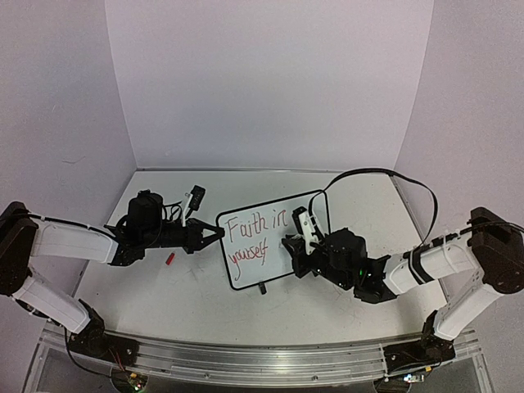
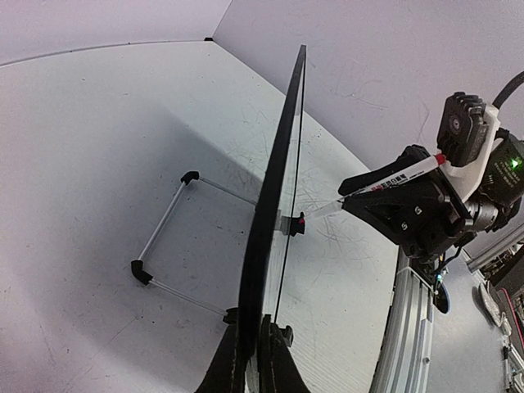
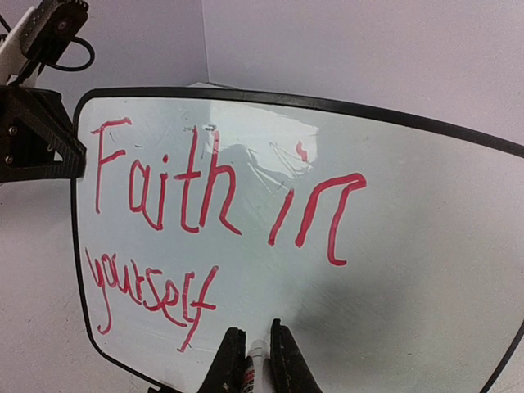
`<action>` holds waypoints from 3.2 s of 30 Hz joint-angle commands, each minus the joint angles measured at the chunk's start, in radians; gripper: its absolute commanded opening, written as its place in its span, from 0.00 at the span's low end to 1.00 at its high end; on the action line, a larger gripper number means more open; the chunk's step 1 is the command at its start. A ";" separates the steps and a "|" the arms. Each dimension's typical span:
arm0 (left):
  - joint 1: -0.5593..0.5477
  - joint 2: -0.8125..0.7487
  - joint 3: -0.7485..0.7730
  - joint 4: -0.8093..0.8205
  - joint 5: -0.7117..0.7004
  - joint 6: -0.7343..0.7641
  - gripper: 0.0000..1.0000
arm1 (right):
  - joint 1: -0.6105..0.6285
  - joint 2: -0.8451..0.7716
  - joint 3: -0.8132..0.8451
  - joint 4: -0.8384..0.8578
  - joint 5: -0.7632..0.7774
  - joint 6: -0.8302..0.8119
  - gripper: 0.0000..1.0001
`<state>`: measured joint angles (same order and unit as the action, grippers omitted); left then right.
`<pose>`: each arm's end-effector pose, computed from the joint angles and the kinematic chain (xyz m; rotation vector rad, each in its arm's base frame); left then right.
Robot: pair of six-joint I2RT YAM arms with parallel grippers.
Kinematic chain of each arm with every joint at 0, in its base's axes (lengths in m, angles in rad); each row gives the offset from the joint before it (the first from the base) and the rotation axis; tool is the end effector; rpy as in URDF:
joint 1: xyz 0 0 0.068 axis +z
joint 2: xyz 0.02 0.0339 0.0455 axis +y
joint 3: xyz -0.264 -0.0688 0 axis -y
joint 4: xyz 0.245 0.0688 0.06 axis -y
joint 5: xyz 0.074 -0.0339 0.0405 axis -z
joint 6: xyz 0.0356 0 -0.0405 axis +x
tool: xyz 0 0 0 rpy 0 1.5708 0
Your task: Write a sentence on the whiteboard
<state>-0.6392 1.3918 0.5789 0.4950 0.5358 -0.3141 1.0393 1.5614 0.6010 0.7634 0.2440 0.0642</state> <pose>0.2174 -0.1842 0.2039 0.7060 1.8832 -1.1361 0.1663 0.2659 0.1899 -0.6795 1.6657 0.5826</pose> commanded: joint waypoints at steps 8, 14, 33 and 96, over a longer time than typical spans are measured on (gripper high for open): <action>-0.001 -0.014 0.016 -0.012 -0.043 0.033 0.00 | 0.001 0.038 0.062 0.082 -0.022 -0.016 0.00; -0.001 -0.020 0.012 -0.012 -0.043 0.035 0.00 | 0.002 0.057 0.078 0.083 0.021 -0.022 0.00; -0.001 -0.021 0.013 -0.012 -0.043 0.040 0.00 | 0.001 0.066 0.049 -0.020 0.059 0.058 0.00; -0.002 -0.005 0.029 -0.014 -0.026 0.043 0.00 | -0.038 0.027 0.102 0.019 0.143 0.011 0.00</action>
<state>-0.6407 1.3903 0.5793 0.4889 0.5224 -0.3141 1.0244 1.6163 0.6632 0.7549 0.3398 0.0963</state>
